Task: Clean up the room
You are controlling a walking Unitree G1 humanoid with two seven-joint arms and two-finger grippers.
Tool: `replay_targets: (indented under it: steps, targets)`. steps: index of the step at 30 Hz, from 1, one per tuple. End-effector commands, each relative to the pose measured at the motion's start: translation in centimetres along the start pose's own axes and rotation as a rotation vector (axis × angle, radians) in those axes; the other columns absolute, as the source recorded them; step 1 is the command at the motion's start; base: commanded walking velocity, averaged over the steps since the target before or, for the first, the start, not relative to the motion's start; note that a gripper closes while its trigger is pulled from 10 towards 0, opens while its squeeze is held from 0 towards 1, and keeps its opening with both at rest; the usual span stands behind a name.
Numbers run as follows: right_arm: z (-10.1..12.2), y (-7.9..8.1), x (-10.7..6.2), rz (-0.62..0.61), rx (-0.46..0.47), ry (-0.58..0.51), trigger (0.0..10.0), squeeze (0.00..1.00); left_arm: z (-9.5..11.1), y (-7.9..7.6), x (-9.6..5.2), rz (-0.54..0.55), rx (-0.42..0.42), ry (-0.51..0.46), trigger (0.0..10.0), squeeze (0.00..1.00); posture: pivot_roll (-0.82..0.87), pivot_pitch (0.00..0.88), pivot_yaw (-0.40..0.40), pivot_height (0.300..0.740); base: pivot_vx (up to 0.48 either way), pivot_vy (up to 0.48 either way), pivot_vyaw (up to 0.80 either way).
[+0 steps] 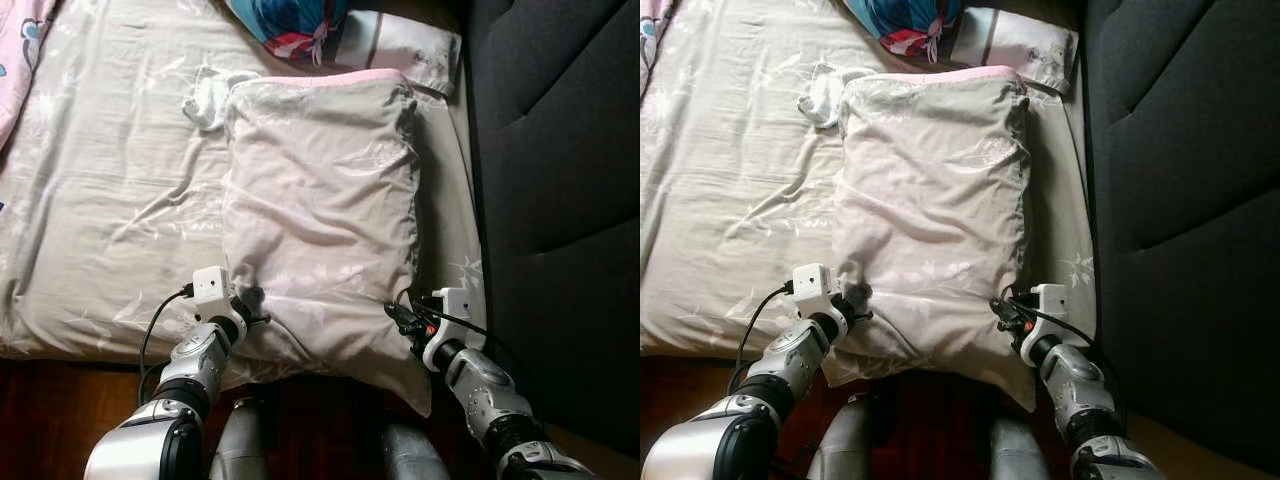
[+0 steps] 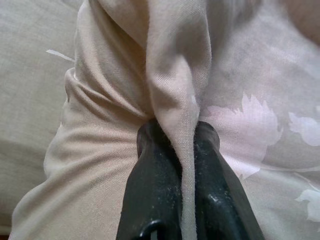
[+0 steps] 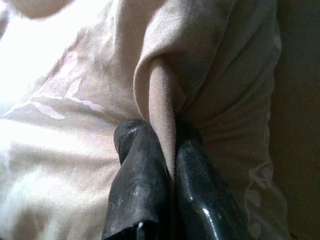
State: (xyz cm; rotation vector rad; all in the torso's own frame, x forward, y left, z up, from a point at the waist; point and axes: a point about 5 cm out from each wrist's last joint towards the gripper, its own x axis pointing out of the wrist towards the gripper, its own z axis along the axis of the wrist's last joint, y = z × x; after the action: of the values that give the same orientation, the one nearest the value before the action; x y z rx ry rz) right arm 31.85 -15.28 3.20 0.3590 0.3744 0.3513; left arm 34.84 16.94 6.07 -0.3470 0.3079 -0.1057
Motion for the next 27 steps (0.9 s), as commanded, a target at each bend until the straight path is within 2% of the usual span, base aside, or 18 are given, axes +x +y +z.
replay_targets:
  steps: [1,4,6,8,9,11,12,13,14,16,17,20,21,22,23,24,27]
  targets:
    - [-1.5,-0.1,-0.4,-0.029,0.027,0.026,0.0,0.00,-1.8,0.3,-0.5,0.005,-0.008,0.063,0.0,0.00,0.06,0.472,-0.016,0.740,0.000,0.000,0.00]
    - [-0.7,-0.4,-0.3,-0.061,0.020,-0.016,0.0,0.00,-1.1,0.1,-0.3,-0.003,0.025,0.042,0.0,0.00,0.06,0.465,-0.013,0.740,0.000,0.000,0.00]
    - [0.3,-0.8,-0.2,-0.112,-0.022,-0.046,0.0,0.00,-0.1,-0.1,0.0,-0.011,0.056,0.012,0.0,0.00,0.07,0.454,-0.008,0.740,0.000,0.000,0.00]
    - [2.2,-1.6,-0.2,-0.189,-0.049,-0.123,0.0,0.00,1.7,-0.6,0.5,-0.027,0.084,-0.039,0.0,0.00,0.07,0.446,-0.004,0.740,0.000,0.000,0.00]
    - [2.2,-1.6,-0.2,-0.189,-0.049,-0.123,0.0,0.00,1.7,-0.6,0.5,-0.027,0.084,-0.039,0.0,0.00,0.07,0.446,-0.004,0.740,0.000,0.000,0.00]
    - [4.7,-2.5,-0.4,-0.270,-0.076,-0.217,0.0,0.00,3.5,-1.4,1.1,-0.050,0.104,-0.086,0.0,0.00,0.06,0.434,0.004,0.740,0.000,0.000,0.00]
    - [4.7,-2.5,-0.4,-0.270,-0.076,-0.217,0.0,0.00,3.5,-1.4,1.1,-0.050,0.104,-0.086,0.0,0.00,0.06,0.434,0.004,0.740,0.000,0.000,0.00]
    - [6.6,-3.1,-0.7,-0.339,-0.092,-0.294,0.0,0.00,4.7,-2.1,1.4,-0.065,0.113,-0.111,0.0,0.00,0.06,0.427,0.007,0.740,0.000,0.000,0.00]
    - [7.0,-3.2,-0.7,-0.354,-0.096,-0.311,0.0,0.00,4.9,-2.2,1.5,-0.068,0.115,-0.115,0.0,0.00,0.06,0.427,0.007,0.740,0.000,0.000,0.00]
    - [9.4,-3.8,-1.3,-0.431,-0.124,-0.414,0.0,0.00,6.1,-3.1,1.9,-0.085,0.125,-0.142,0.0,0.00,0.05,0.423,0.009,0.740,0.000,0.000,0.00]
    - [12.5,-4.3,-2.4,-0.511,-0.170,-0.558,0.0,0.00,7.3,-4.3,2.3,-0.111,0.130,-0.169,0.0,0.00,0.03,0.417,0.012,0.740,0.000,0.000,0.00]
    - [15.2,-4.5,-3.7,-0.570,-0.224,-0.693,0.0,0.00,8.2,-5.4,2.6,-0.136,0.141,-0.186,0.0,0.00,0.01,0.417,0.015,0.740,0.000,0.000,0.00]
    - [16.9,-4.6,-4.9,-0.617,-0.257,-0.793,0.0,0.00,8.6,-6.2,2.7,-0.154,0.145,-0.195,0.0,0.00,0.00,0.419,0.017,0.740,0.000,0.000,0.00]
    - [16.9,-4.6,-4.9,-0.617,-0.257,-0.793,0.0,0.00,8.6,-6.2,2.7,-0.154,0.145,-0.195,0.0,0.00,0.00,0.419,0.017,0.740,0.000,0.000,0.00]
    - [18.4,-4.5,-6.4,-0.670,-0.307,-0.897,0.0,0.00,9.0,-6.9,2.8,-0.171,0.145,-0.203,0.0,0.00,-0.01,0.421,0.019,0.740,0.000,0.000,0.00]
    - [19.2,-4.4,-7.5,-0.712,-0.349,-0.956,0.0,0.00,9.3,-7.3,2.9,-0.183,0.146,-0.208,0.0,0.00,-0.03,0.424,0.019,0.740,0.000,0.000,0.00]
    - [20.1,-4.2,-9.6,-0.790,-0.407,-1.056,0.0,0.00,9.6,-8.1,3.0,-0.204,0.151,-0.215,0.0,0.00,-0.04,0.426,0.020,0.740,0.000,0.000,0.00]
